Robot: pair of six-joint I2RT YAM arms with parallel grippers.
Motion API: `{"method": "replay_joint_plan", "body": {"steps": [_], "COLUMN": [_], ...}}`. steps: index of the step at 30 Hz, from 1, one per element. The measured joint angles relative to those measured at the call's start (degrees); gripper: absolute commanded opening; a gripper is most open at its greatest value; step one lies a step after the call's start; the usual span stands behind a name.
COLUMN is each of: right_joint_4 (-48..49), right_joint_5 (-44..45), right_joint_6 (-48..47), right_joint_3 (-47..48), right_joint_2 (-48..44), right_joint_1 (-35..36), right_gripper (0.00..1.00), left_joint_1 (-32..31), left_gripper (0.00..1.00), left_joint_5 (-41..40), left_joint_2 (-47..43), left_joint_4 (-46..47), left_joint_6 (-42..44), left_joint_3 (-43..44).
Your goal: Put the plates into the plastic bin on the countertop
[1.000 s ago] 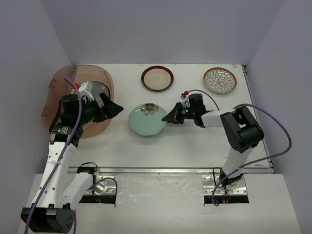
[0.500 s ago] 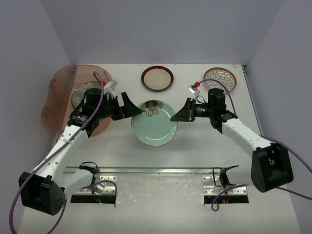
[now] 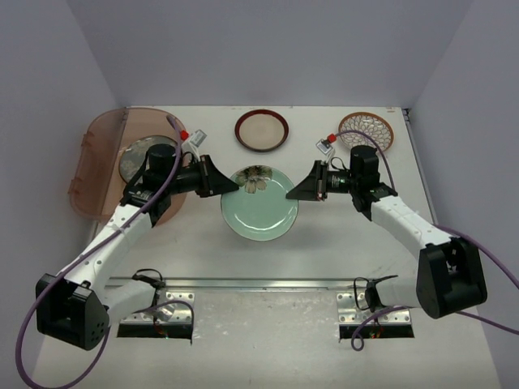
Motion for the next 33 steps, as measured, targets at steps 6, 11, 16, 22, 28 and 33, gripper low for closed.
{"method": "replay_joint_plan", "body": {"steps": [6,11,16,22,28,33], "right_joint_4": [2.6,10.1,9.0,0.5,-1.9,-0.6], "right_joint_5": [-0.7,-2.3,-1.0,2.9,3.0,2.3], "right_joint_6": [2.0,5.6,5.3,0.3,-2.7,-3.0], "right_joint_3": [0.0,-1.3,-4.9,-8.5,-9.6,-12.2], "right_joint_2": [0.5,0.4,-1.3,-7.2,-10.5,-11.6], "right_joint_1": [-1.3,-4.3,-10.0,-13.6,-13.6,-13.6], "right_gripper": [0.66,0.99,0.99,0.99,0.99,0.99], "left_joint_1": [1.1,8.7,22.6,38.3,44.0,43.9], "left_gripper": [0.0,0.0,0.0,0.0,0.0,0.0], "left_joint_5": [-0.4,2.7,-0.2,-16.1,-33.8,-36.6], "left_joint_2": [0.7,0.7,0.8,0.3,4.7,15.4], "left_joint_4": [1.3,4.7,2.4,-4.8,-9.6,-8.4], "left_joint_6": [-1.6,-9.0,-13.1,-15.0,-15.6,-15.6], "left_joint_3": [0.0,-0.4,5.0,12.0,12.0,12.4]}}
